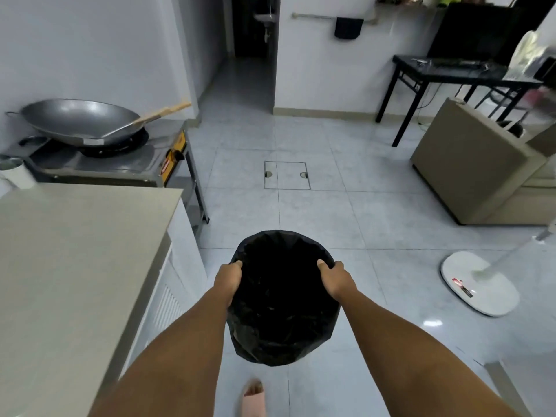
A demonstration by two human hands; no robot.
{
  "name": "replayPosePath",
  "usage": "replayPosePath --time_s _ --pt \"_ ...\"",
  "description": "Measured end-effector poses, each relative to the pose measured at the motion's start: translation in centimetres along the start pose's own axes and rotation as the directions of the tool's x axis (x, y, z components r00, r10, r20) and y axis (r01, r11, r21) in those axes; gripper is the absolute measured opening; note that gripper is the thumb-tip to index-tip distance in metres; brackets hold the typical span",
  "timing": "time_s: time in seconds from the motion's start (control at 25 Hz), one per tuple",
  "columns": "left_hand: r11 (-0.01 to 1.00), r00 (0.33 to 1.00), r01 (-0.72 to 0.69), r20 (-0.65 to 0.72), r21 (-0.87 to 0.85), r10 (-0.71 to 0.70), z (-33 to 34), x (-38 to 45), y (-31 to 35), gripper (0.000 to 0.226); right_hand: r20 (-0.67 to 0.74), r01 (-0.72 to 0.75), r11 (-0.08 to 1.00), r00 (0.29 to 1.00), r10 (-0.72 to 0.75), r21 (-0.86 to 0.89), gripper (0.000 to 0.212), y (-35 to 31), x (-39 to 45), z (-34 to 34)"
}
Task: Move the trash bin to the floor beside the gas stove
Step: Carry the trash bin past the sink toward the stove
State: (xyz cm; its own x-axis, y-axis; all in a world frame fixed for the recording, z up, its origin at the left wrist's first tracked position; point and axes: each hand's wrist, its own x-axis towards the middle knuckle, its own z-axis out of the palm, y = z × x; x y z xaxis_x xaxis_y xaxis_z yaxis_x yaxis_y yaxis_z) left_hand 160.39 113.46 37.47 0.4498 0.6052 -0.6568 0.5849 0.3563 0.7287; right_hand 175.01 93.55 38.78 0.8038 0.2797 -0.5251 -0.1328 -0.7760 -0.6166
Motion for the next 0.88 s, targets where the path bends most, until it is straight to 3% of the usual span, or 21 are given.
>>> replayPosePath --time_s 0.2,0.48,0.68,0.88 --pt "1.000 1.000 0.005 0.003 0.018 -0.005 1.6 9.0 9.8 0.055 -0.010 -0.014 1.000 1.000 0.014 0.006 0.069 -7.5 10.2 -2.4" --pt "0.999 1.000 0.006 0.013 0.041 -0.006 6.0 27.8 21.0 0.080 0.004 -0.023 1.000 1.000 0.023 0.003 0.070 -17.1 27.2 -6.3" --pt "0.999 0.998 0.036 -0.053 0.008 -0.035 8.6 32.5 31.0 0.060 0.047 0.001 0.999 0.999 0.001 -0.043 0.073 -24.4 37.8 -9.2" --pt "0.999 0.996 0.006 -0.093 -0.045 -0.010 10.4 39.8 40.0 0.058 0.071 0.062 0.995 0.996 -0.056 -0.084 0.073 -32.4 48.5 -11.6"
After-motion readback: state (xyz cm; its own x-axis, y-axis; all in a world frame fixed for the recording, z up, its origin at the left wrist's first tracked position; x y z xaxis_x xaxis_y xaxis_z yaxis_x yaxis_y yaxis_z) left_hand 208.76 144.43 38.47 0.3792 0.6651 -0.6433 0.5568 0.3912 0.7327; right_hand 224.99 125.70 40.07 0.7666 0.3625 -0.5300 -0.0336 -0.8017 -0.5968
